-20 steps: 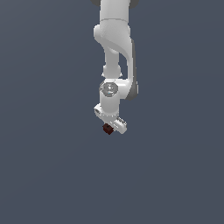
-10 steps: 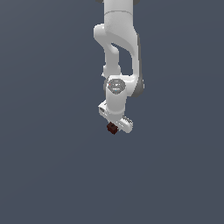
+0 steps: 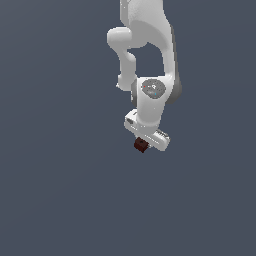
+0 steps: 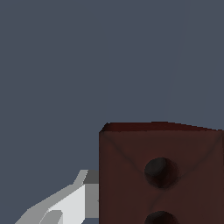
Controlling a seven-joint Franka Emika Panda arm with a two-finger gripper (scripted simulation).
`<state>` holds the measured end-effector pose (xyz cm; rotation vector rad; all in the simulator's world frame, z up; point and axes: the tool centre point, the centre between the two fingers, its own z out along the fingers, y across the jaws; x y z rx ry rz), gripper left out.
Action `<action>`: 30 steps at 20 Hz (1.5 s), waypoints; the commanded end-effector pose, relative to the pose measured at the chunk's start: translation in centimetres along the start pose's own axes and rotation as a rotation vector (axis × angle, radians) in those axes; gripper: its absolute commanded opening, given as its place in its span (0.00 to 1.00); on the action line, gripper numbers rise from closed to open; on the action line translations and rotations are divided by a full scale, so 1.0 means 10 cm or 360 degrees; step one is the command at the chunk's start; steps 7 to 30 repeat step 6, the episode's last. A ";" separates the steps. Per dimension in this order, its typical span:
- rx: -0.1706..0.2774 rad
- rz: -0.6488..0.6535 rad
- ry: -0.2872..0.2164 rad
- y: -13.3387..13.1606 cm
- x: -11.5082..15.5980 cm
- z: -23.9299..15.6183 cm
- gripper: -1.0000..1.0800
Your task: Pick up the object and move it to a goal position.
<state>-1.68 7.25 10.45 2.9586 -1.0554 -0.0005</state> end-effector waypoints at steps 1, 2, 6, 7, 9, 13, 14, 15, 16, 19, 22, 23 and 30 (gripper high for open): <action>0.0000 0.0002 0.0001 -0.09 -0.02 -0.09 0.00; 0.0000 0.0002 0.0001 -0.11 -0.02 -0.11 0.00; 0.0000 0.0002 0.0001 -0.15 -0.03 -0.14 0.00; 0.0000 0.0002 0.0001 -0.15 -0.03 -0.14 0.00; 0.0000 0.0002 0.0001 -0.15 -0.03 -0.14 0.00; 0.0000 0.0002 0.0001 -0.15 -0.03 -0.14 0.00; 0.0000 0.0002 0.0001 -0.15 -0.03 -0.14 0.00; 0.0000 0.0002 0.0001 -0.15 -0.03 -0.14 0.00; 0.0000 0.0002 0.0001 -0.15 -0.03 -0.14 0.00; 0.0000 0.0002 0.0001 -0.15 -0.03 -0.14 0.00; 0.0000 0.0002 0.0001 -0.15 -0.03 -0.14 0.00; 0.0000 0.0002 0.0001 -0.15 -0.03 -0.14 0.00; 0.0000 0.0002 0.0001 -0.15 -0.03 -0.14 0.00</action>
